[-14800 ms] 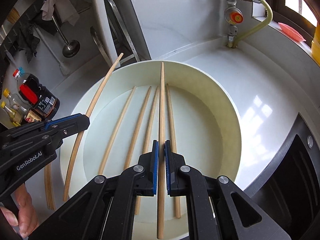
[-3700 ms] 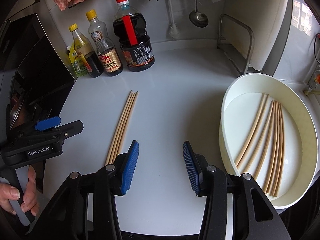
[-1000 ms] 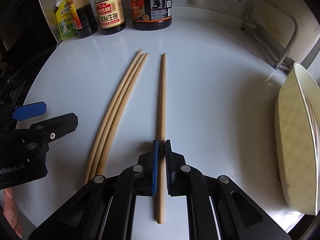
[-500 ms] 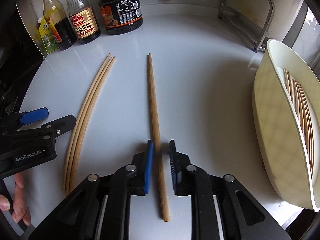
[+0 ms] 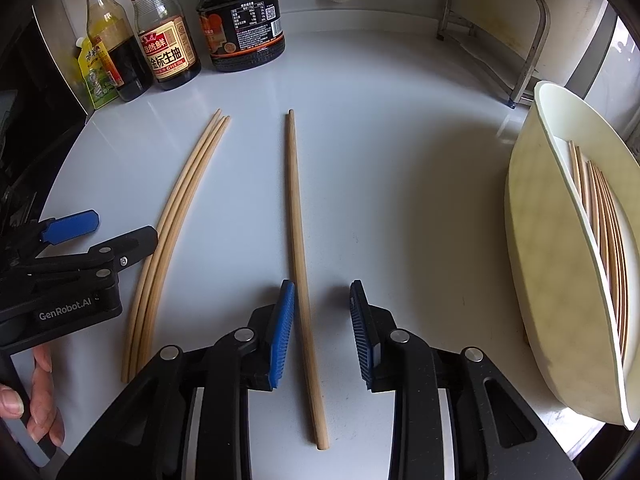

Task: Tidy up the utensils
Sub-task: 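Close the right gripper on its chopstick while the left gripper grips another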

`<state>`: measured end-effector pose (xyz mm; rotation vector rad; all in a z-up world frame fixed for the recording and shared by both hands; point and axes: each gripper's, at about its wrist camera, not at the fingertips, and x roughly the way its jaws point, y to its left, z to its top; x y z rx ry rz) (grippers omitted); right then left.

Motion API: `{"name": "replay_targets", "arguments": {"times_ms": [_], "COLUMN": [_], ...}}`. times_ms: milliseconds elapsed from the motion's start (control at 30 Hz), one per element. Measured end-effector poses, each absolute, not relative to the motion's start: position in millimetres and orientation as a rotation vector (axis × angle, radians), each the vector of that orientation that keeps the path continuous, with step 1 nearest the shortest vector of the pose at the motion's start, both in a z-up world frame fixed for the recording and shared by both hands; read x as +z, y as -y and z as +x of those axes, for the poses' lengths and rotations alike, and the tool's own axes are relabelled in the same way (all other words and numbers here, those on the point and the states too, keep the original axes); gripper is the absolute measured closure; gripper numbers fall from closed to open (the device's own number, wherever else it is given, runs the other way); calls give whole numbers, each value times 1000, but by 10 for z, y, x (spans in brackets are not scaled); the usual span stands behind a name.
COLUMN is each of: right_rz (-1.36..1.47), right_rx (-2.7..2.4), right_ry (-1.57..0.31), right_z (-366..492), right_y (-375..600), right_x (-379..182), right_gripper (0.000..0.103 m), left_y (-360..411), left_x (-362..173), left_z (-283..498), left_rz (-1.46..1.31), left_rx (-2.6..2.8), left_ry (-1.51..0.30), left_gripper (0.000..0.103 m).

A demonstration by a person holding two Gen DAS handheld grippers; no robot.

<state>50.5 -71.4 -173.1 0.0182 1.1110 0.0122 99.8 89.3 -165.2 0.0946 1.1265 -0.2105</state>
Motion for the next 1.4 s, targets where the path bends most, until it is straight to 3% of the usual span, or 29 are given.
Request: {"name": "replay_targets", "arguments": {"times_ms": [400, 1400], "right_rz": [17, 6], "right_rx": [10, 21], "right_ry": [-1110, -1105], "right_z": [559, 635], "right_y": [726, 739], "right_x": [-1729, -1740], "right_gripper": [70, 67], "left_y": [-845, -1118], "left_x": [-1748, -1687], "left_z": [947, 1003], "left_rz": [122, 40], "left_rx": [-189, -150], "left_ry": [-1140, -1119], "left_gripper": [7, 9]}}
